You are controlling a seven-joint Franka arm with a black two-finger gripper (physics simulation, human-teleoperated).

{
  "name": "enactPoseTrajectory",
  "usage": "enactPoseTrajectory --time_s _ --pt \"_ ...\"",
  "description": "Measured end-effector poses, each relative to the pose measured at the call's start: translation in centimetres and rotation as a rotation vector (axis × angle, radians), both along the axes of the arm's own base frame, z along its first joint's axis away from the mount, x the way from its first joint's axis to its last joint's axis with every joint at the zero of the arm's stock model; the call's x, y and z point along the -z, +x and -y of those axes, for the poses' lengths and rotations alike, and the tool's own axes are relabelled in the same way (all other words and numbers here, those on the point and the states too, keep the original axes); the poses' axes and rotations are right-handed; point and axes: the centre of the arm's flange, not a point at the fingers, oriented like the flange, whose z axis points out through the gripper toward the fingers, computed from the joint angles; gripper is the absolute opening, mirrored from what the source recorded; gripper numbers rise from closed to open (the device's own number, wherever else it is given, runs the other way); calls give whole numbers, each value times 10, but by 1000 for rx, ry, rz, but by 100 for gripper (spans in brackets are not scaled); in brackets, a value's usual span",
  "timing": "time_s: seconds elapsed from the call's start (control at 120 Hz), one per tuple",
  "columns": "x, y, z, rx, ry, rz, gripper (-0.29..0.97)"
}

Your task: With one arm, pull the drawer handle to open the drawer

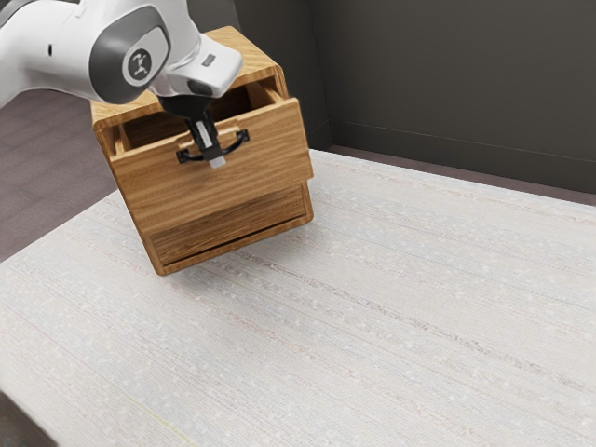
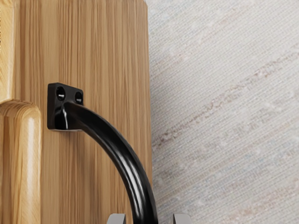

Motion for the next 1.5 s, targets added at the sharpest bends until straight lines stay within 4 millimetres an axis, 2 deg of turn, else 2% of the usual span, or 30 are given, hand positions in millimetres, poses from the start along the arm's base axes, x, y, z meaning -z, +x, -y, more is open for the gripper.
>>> enactPoseTrajectory --time_s 0.167,0.617,0.842,1.5 --pt "1 0 9 9 -3 -2 4" --pt "-2 -17 32 34 -17 -9 4" --pt "-3 -26 40 38 -24 -12 4" --pt "-3 -37 63 47 -38 -15 4"
